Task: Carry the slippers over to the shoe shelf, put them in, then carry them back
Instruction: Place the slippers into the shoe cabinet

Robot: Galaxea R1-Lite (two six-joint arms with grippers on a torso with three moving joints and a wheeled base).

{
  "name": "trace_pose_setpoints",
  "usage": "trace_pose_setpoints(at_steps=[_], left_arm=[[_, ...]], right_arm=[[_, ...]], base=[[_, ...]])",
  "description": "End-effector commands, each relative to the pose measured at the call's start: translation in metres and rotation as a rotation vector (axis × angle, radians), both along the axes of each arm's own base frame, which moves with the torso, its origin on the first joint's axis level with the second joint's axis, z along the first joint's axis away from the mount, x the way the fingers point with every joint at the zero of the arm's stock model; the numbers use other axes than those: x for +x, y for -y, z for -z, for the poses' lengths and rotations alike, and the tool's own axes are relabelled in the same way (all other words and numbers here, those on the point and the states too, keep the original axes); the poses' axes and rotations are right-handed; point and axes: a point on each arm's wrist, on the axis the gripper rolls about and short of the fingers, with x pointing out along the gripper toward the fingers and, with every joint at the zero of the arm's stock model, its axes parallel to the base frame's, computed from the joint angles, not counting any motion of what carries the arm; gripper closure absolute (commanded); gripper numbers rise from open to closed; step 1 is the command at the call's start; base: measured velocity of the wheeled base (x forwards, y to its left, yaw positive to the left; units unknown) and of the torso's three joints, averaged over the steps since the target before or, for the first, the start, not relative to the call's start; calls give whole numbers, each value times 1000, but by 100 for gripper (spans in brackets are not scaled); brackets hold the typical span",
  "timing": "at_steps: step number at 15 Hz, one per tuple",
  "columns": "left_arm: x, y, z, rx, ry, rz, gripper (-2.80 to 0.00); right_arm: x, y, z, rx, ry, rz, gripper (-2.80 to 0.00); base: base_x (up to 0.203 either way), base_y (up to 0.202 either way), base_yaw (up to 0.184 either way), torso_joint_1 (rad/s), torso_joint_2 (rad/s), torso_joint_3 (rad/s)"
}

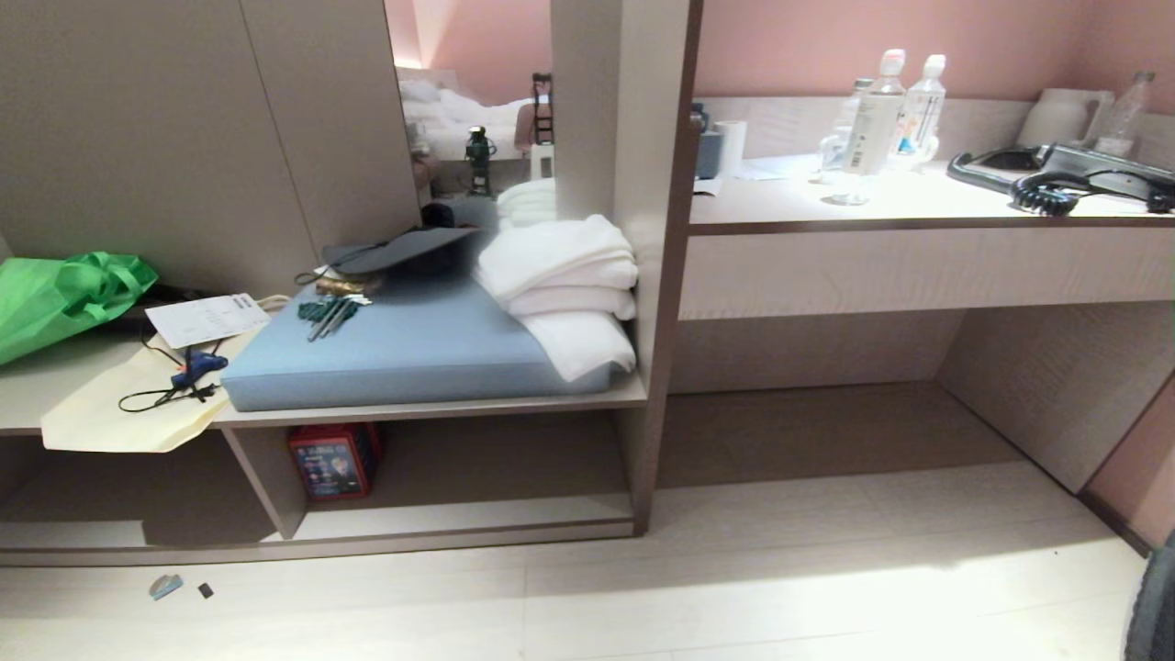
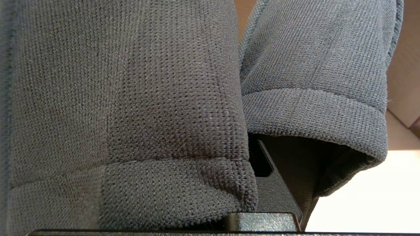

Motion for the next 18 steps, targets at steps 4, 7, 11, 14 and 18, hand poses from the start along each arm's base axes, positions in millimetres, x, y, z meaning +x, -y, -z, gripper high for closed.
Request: trace_pose_setpoints(at_steps=[4, 7, 11, 14, 18], left_arm=[[0, 0, 0, 0, -1, -1, 0], [0, 0, 0, 0, -1, -1, 0], [0, 0, 0, 0, -1, -1, 0], [0, 0, 0, 0, -1, -1, 0], [0, 0, 0, 0, -1, -1, 0]], right_arm=[[0, 0, 0, -3, -2, 1, 0], [0, 0, 0, -1, -2, 1, 0], [0, 0, 0, -6, -2, 1, 0], [0, 0, 0, -6, -2, 1, 0], [0, 0, 0, -6, -2, 3, 0]], base=[[0, 195, -3, 5, 2, 2], [0, 197, -3, 3, 4, 2], [0, 193, -4, 1, 3, 0], [0, 195, -2, 1, 5, 0], [0, 195, -3, 3, 2, 2]])
